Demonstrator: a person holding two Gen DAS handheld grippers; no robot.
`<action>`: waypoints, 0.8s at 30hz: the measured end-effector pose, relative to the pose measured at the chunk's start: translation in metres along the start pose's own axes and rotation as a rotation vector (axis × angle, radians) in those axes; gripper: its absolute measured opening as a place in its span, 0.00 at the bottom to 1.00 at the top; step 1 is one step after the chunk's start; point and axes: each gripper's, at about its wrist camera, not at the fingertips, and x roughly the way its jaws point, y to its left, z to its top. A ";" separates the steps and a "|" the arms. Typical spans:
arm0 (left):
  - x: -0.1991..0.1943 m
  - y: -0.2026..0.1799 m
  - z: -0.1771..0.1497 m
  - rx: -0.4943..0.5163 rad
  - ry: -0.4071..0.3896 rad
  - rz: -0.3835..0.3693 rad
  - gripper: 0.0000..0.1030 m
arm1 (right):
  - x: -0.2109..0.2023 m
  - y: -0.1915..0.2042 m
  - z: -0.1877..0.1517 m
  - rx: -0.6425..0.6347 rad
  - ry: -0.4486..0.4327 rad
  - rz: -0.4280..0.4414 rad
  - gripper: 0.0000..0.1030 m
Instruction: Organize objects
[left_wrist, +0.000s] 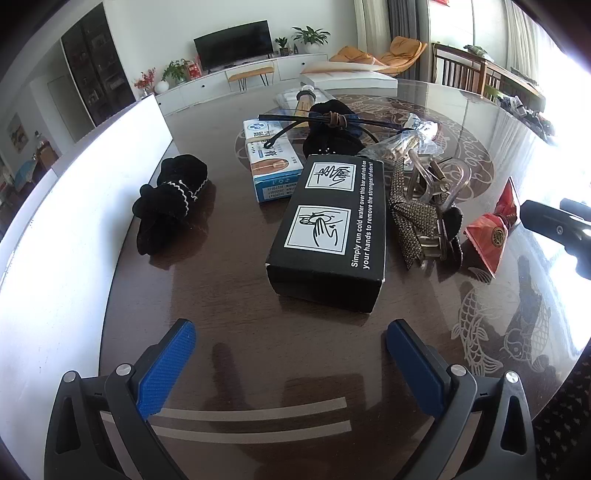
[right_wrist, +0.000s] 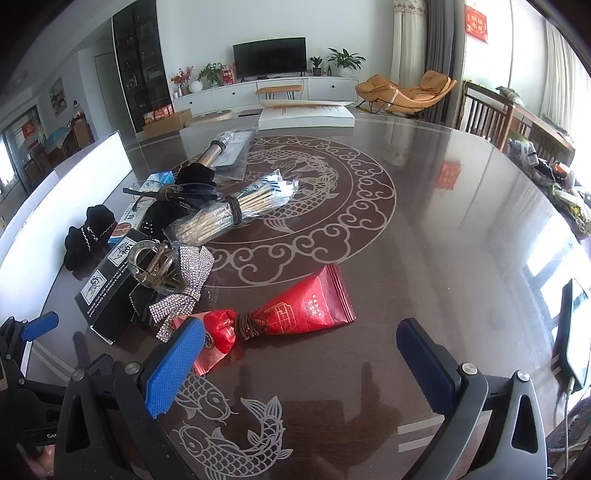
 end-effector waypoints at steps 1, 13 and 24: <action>0.002 0.000 0.003 -0.001 0.002 -0.002 1.00 | 0.001 0.000 0.000 0.001 0.002 0.000 1.00; 0.037 0.006 0.045 -0.059 0.080 -0.119 1.00 | 0.004 0.000 -0.001 0.003 0.016 0.011 1.00; 0.051 0.007 0.060 -0.076 0.002 -0.105 1.00 | 0.006 0.015 -0.004 -0.069 0.032 0.051 1.00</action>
